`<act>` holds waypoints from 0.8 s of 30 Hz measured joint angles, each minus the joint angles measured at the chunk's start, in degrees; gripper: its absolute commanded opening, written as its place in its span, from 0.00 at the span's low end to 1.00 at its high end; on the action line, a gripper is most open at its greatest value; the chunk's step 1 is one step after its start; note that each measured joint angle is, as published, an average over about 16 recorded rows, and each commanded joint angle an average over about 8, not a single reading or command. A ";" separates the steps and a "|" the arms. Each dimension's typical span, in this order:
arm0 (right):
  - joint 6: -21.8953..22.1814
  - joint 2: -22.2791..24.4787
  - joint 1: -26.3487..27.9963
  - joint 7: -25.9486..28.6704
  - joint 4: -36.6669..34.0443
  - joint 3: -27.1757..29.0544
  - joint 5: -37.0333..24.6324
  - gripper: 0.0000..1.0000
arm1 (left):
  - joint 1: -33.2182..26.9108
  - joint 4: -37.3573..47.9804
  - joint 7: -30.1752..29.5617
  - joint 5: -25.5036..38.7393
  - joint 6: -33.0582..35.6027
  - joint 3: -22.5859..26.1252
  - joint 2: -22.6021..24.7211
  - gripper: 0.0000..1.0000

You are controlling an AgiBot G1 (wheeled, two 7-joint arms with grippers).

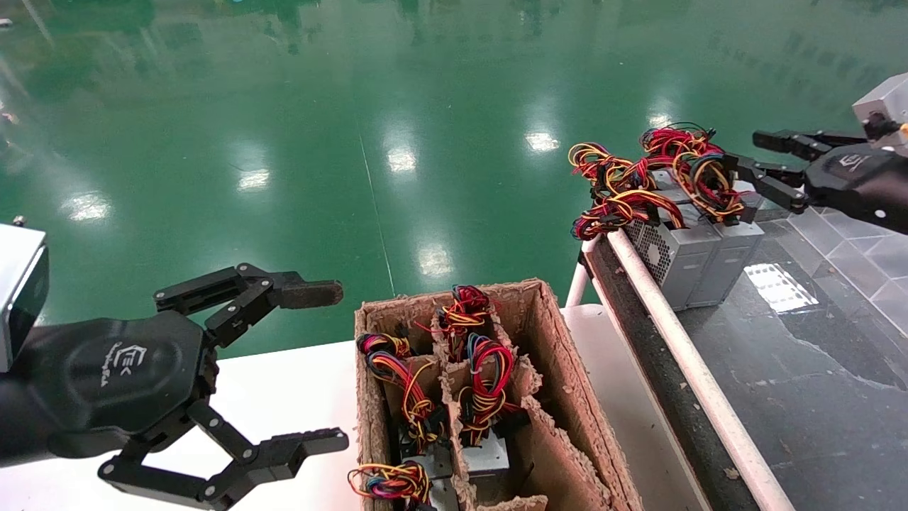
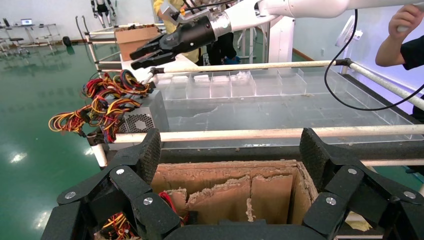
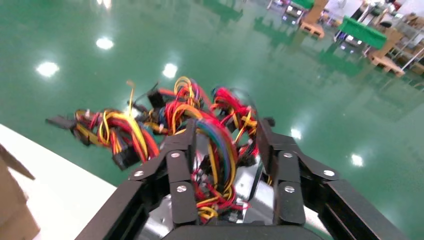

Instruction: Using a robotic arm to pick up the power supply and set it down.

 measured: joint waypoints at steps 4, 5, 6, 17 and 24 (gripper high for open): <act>-0.04 0.46 -0.32 -0.49 0.62 0.93 1.63 1.00 | 0.00 0.00 0.00 0.00 0.00 0.00 0.00 1.00; -0.09 0.60 -0.53 -0.52 0.98 1.16 2.11 1.00 | 0.00 0.00 0.00 -0.01 -0.01 0.00 0.00 1.00; -0.16 0.75 -0.79 -0.51 1.45 1.38 2.61 1.00 | 0.00 0.01 0.00 -0.01 -0.01 0.00 0.00 1.00; -2.66 2.66 -6.18 3.43 11.31 2.36 7.82 1.00 | 0.01 0.01 0.01 -0.02 -0.01 0.00 0.00 1.00; -5.17 3.99 -10.60 7.67 19.34 2.34 11.01 1.00 | 0.01 0.02 0.01 -0.02 -0.01 0.00 0.00 1.00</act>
